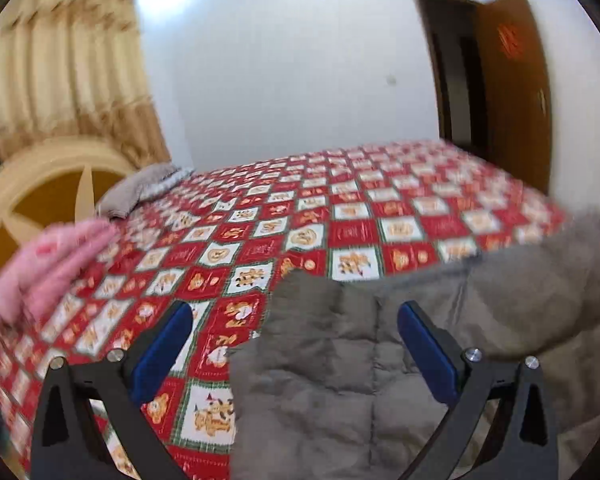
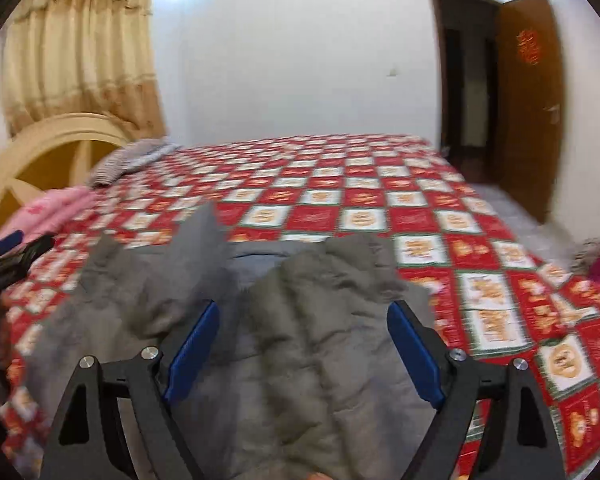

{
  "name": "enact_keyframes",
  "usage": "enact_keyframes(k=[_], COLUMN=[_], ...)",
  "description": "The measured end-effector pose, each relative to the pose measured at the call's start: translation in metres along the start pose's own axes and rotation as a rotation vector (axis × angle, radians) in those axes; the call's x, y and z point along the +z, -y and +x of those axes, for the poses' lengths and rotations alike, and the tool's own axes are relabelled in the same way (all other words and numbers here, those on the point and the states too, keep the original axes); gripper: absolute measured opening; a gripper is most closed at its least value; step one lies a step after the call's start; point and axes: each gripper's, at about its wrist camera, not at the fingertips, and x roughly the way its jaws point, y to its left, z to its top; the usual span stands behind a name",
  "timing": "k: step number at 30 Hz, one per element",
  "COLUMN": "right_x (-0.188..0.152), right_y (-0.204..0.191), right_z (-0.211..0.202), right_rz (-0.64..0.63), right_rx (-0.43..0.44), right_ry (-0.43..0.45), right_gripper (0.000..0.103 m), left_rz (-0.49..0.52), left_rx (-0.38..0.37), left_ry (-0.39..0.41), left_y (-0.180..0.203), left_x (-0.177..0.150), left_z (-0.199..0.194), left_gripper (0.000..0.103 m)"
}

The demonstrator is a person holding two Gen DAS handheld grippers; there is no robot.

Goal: Fold large clothes

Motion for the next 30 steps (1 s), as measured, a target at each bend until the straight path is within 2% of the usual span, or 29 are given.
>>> enact_keyframes(k=[3, 5, 6, 7, 8, 9, 11, 13, 17, 19, 23, 24, 25, 26, 27, 28, 30], right_x=[0.003, -0.004, -0.007, -0.011, -0.013, -0.015, -0.011, 0.004, 0.028, 0.027, 0.007, 0.004, 0.003, 0.003, 0.004, 0.006, 0.020], right_y=[0.013, 0.008, 0.006, 0.006, 0.005, 0.004, 0.009, 0.024, 0.046, 0.050, 0.047, 0.045, 0.046, 0.048, 0.051, 0.053, 0.051], right_z=[0.025, 0.050, 0.056, 0.058, 0.064, 0.069, 0.075, 0.078, 0.089, 0.102, 0.138, 0.140, 0.137, 0.131, 0.124, 0.118, 0.088], right_rz=[0.004, -0.095, -0.112, -0.115, -0.122, -0.137, -0.119, -0.065, -0.005, -0.006, -0.048, -0.054, -0.049, -0.036, -0.020, -0.006, 0.034], right_rx=[-0.024, -0.059, -0.057, -0.042, -0.031, -0.050, -0.062, -0.087, -0.150, -0.178, -0.199, -0.207, -0.221, -0.239, -0.250, -0.255, -0.290], right_ry=[-0.108, -0.211, -0.222, -0.230, -0.246, -0.257, -0.247, -0.215, -0.189, -0.215, -0.305, -0.312, -0.312, -0.318, -0.324, -0.322, -0.254], right_gripper=[0.084, 0.081, 0.078, 0.062, 0.030, 0.021, 0.013, 0.010, 0.009, 0.009, 0.012, 0.016, 0.026, 0.043, 0.050, 0.052, 0.052], left_rz=[0.103, 0.137, 0.142, 0.145, 0.138, 0.126, 0.079, 0.030, -0.046, -0.077, -0.037, -0.017, -0.008, 0.002, 0.008, 0.007, -0.023], left_rx=[0.014, 0.069, 0.082, 0.100, 0.138, 0.168, 0.188, 0.198, 0.241, 0.233, 0.246, 0.245, 0.241, 0.238, 0.236, 0.229, 0.198], left_ry=[-0.088, -0.153, -0.192, -0.229, -0.249, -0.247, -0.267, -0.294, -0.338, -0.362, -0.373, -0.347, -0.314, -0.250, -0.199, -0.160, -0.131], left_y=[0.019, 0.021, 0.018, 0.015, 0.010, 0.006, -0.009, -0.019, -0.030, -0.029, -0.021, -0.019, -0.019, -0.017, -0.015, -0.013, -0.007], left_x=[-0.005, -0.011, -0.017, -0.024, -0.028, -0.031, -0.036, -0.038, -0.045, -0.048, -0.041, -0.035, -0.029, -0.021, -0.013, -0.005, 0.007], left_z=[0.032, 0.055, 0.069, 0.079, 0.087, 0.089, 0.100, 0.107, 0.124, 0.131, 0.128, 0.118, 0.110, 0.094, 0.081, 0.071, 0.060], left_gripper=[0.103, 0.103, 0.103, 0.103, 0.103, 0.103, 0.103, 0.103, 0.103, 0.103, 0.103, 0.103, 0.103, 0.103, 0.103, 0.103, 0.103])
